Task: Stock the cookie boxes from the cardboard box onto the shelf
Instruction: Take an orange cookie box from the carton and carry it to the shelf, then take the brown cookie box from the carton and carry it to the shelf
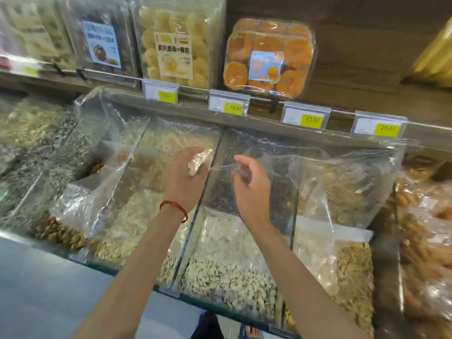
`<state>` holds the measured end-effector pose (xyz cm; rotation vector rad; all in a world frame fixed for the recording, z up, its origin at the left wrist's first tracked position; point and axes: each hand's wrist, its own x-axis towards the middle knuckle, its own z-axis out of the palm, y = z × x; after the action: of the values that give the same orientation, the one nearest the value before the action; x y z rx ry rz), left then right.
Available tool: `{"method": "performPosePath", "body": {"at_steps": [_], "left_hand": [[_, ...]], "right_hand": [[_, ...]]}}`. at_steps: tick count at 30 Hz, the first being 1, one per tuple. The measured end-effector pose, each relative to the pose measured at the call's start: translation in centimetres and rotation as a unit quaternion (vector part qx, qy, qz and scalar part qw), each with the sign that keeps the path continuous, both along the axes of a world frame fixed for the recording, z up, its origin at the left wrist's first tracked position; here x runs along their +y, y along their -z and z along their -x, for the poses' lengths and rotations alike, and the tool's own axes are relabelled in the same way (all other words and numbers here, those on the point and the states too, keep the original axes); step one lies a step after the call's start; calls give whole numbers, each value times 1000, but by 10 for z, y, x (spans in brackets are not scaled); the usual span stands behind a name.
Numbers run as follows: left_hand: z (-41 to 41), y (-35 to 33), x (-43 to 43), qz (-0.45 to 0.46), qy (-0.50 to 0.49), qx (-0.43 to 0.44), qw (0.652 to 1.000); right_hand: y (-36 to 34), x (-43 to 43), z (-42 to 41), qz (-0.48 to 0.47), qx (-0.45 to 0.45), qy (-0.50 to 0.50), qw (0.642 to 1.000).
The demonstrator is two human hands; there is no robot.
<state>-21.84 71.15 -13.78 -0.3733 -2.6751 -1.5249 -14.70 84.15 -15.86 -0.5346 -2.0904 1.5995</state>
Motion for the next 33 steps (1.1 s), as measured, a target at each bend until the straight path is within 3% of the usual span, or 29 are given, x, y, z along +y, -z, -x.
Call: {"method": "performPosePath", "body": {"at_steps": [8, 14, 25, 33], "left_hand": [[-147, 20, -77, -27, -147, -55, 987], [-267, 40, -141, -27, -269, -97, 958], [-564, 85, -225, -114, -499, -143, 847], [-755, 108, -256, -157, -611, -169, 757]], "right_hand": [[31, -68, -89, 24, -38, -139, 989], [49, -142, -167, 9, -63, -292, 954], [84, -261, -398, 2, -151, -529, 835], [109, -313, -560, -51, -202, -682, 701]]}}
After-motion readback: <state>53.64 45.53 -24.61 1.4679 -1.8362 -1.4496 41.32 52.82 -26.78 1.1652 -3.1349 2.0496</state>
